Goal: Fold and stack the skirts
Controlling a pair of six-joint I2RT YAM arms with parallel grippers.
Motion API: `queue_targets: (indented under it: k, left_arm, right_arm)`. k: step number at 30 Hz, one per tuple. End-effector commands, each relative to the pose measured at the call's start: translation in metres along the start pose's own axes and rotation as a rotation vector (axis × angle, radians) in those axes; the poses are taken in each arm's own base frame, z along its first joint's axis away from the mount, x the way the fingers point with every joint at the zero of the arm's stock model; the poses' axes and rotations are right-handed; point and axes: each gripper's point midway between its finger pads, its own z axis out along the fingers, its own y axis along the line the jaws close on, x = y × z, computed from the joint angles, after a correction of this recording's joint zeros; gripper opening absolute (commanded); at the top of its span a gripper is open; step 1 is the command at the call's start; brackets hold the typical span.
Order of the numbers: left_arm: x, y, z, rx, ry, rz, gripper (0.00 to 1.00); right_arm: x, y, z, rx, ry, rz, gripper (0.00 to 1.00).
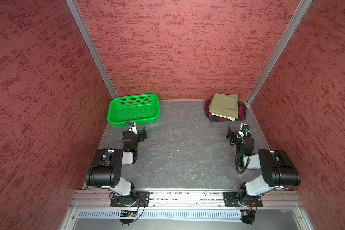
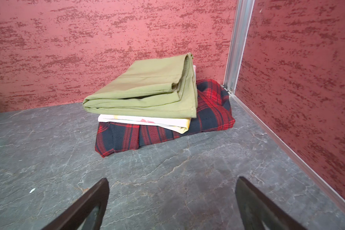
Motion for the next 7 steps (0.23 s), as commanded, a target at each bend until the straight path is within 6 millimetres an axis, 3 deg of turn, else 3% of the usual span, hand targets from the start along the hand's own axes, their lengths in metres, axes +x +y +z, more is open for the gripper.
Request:
queue_targets:
  k: [1,7]
  left_arm:
    - [-0.0103,-0.0012,-0.0002,0.005,-0.034,-0.007,1.00]
    - [-0.0104,-0.0014,-0.0003,0.005,-0.035,-0.006,1.00]
  right_arm:
    - [-0.0063,0.0070,0.0032,-0.031,-0.011,-0.017,0.99]
    - [-0.0055,0.0070,0.0055,-0.037,-0.003,-0.013,0.99]
